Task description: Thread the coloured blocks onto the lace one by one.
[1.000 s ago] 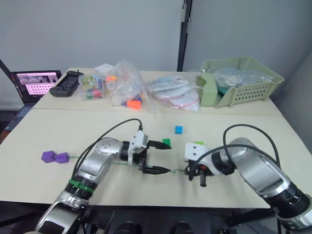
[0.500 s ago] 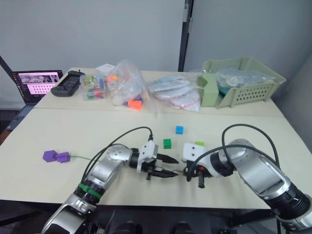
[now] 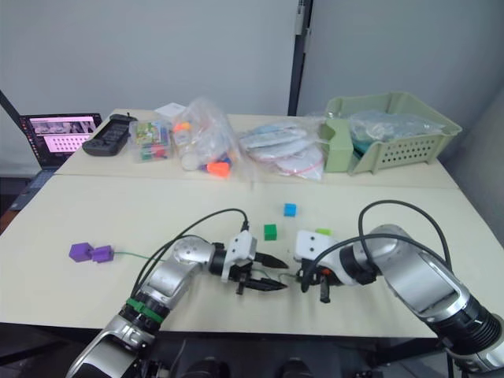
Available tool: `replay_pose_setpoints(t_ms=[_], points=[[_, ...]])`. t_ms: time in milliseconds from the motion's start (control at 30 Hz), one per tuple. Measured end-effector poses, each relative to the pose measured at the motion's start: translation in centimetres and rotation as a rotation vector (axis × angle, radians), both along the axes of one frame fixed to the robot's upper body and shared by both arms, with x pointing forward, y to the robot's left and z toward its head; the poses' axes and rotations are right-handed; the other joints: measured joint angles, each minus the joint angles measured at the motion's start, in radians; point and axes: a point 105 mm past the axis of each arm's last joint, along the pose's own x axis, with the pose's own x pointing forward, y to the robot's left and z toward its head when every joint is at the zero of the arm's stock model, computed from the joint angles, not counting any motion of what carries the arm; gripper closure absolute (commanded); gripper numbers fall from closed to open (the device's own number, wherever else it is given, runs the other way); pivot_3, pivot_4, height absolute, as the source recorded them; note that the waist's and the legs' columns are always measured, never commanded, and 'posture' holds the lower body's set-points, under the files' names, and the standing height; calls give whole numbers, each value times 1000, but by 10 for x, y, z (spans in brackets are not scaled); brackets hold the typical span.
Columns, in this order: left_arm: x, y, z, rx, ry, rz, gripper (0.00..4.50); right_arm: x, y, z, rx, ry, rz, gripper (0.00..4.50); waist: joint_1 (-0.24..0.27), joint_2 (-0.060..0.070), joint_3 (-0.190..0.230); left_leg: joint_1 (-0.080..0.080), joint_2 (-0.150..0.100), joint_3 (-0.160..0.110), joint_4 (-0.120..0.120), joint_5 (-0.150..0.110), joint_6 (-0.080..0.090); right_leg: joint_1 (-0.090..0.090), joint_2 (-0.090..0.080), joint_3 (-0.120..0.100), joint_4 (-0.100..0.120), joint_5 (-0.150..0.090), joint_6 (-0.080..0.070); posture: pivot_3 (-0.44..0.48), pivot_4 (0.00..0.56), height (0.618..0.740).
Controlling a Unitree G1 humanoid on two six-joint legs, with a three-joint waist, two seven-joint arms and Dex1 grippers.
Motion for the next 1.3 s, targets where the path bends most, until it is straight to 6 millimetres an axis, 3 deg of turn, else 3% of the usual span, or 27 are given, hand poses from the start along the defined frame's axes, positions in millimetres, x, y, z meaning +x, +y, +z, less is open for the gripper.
replay_pose_setpoints(t_ms=[100, 133, 500, 633, 767, 933, 1100, 1300], points=[[0, -1, 0, -5, 1, -2, 4320, -1, 0, 0, -2, 1, 1, 4500, 0, 0, 0, 0, 0, 0, 0, 0, 0, 0, 0, 0, 0, 0, 0, 0, 150, 734], [0, -2, 1, -8, 1, -2, 4441, -1, 0, 1, 1, 4, 4, 4500, 0, 0, 0, 0, 0, 0, 0, 0, 0, 0, 0, 0, 0, 0, 0, 0, 150, 734], [-1, -4, 1, -14, 1, -1, 4441, -2, 0, 2, 5, 5, 1, 4500, 0, 0, 0, 0, 0, 0, 0, 0, 0, 0, 0, 0, 0, 0, 0, 0, 150, 734], [-1, -5, 2, -18, 1, -1, 4500, -3, -1, 6, 30, 26, -26, 3117, 1, 0, 0, 0, 0, 0, 0, 0, 0, 0, 0, 0, 0, 0, 0, 0, 150, 734], [6, -3, 4, -30, -5, 34, 4500, -7, -3, 21, 112, 38, -60, 1719, 6, 0, 0, 0, 0, -1, 0, 0, 0, 1, 0, 0, 0, 0, 0, 0, 150, 734], [16, 6, 10, -33, -25, 61, 4500, -8, -22, 40, 200, 33, -169, 32, 13, 0, 0, 0, 0, 0, 0, 0, 0, 1, 0, 0, -1, 0, 0, 0, 150, 734], [17, 10, 5, -16, -10, 62, 4500, 1, -43, 49, 334, -35, -327, 32, 19, 0, 0, 0, 0, 0, 0, 0, 0, 1, 0, 0, -1, 0, 0, 0, 150, 734], [19, 14, 5, -17, -13, 78, 4500, 24, -58, 41, 403, -145, -512, 32, 18, 0, 0, 0, 0, 0, 0, 0, 0, 1, 0, 1, -1, 0, 0, 0, 150, 734]])
